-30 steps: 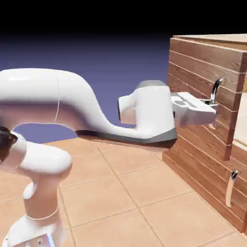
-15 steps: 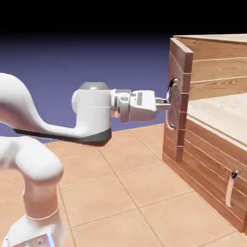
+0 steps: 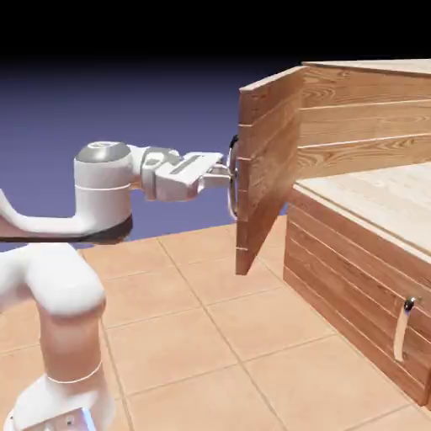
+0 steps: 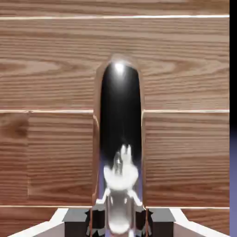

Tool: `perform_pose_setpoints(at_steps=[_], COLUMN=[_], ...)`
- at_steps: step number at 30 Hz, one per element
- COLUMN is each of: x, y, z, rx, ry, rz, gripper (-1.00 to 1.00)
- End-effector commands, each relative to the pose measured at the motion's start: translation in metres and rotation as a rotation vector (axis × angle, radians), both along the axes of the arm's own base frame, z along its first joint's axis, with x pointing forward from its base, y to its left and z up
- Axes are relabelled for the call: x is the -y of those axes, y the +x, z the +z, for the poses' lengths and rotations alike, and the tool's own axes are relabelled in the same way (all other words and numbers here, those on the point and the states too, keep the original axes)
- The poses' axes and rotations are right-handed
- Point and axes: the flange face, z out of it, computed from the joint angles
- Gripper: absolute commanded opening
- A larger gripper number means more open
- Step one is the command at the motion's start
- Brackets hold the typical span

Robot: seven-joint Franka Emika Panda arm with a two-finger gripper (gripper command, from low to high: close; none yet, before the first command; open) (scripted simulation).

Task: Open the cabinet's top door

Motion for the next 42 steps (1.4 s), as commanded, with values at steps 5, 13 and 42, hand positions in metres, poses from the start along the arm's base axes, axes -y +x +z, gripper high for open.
perform_pose_setpoints(at_steps=[5,13,42], x=[-0.029,-0.083,-0.362], y=[-0.017,-0.042,-0.075], z=[0.0,0.0,0.0], rx=[0.0,0.0,0.0], ry=[0.0,0.0,0.0], rz=[-0.064,-0.175,-0.707], gripper=[-1.0,-1.0,-1.0])
